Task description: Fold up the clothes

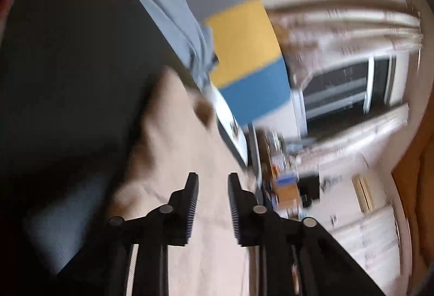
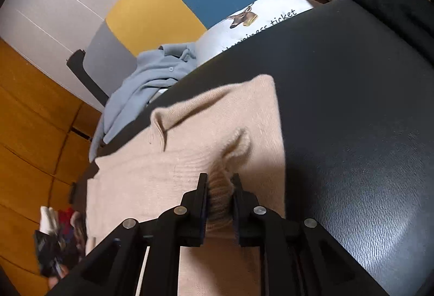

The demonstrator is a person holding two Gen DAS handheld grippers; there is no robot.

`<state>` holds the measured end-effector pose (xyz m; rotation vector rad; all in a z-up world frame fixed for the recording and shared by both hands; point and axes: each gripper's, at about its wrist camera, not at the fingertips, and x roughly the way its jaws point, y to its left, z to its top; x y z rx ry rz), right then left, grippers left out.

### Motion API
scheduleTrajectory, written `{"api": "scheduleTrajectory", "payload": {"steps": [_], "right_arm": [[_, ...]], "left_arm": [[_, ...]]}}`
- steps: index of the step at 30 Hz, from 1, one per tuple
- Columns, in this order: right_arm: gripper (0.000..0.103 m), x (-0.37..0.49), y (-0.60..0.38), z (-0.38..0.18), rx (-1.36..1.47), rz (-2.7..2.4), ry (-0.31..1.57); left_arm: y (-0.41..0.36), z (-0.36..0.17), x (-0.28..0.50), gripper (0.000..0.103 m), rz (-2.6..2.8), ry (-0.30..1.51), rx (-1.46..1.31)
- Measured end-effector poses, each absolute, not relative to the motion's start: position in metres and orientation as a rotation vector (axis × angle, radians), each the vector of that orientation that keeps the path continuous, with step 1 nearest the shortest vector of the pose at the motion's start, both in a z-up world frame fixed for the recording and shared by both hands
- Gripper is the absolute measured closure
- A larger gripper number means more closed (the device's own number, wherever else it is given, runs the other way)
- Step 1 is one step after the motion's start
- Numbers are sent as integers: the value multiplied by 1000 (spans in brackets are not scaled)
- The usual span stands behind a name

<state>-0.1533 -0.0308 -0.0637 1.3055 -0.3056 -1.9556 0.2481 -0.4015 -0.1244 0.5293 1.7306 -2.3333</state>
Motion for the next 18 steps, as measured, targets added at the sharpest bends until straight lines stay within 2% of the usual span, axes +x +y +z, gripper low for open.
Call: {"api": "scheduleTrajectory", "payload": {"steps": [3, 5, 8, 9, 10, 11, 12, 16, 18], "right_arm": [[81, -160, -40, -65, 1315, -1949, -266], [74, -164, -48, -68, 1332, -1940, -222], [76, -161, -54, -68, 1333, -1947, -137], [85, -159, -56, -68, 1330, -1952, -106], [89, -157, -58, -66, 1328, -1942, -101], [89, -156, -59, -62, 1312, -1939, -90], [89, -154, -60, -55, 1284, -1935, -104], [89, -147, -51, -21, 1150, -1885, -267], [89, -146, -49, -30, 1183, -1939, -234]], "left_arm": [[-386, -140, 227, 64, -2283, 1734, 649], [-379, -151, 213, 56, -2238, 1740, 705], [-385, -152, 208, 56, -2214, 1744, 643], [-390, -151, 207, 61, -2209, 1740, 622], [-396, -151, 207, 68, -2203, 1725, 601], [-401, -151, 207, 87, -2198, 1709, 580], [-407, -151, 207, 100, -2192, 1694, 559], [-422, -141, 216, 100, -2233, 1636, 471], [-421, -139, 219, 100, -2271, 1645, 496]]}}
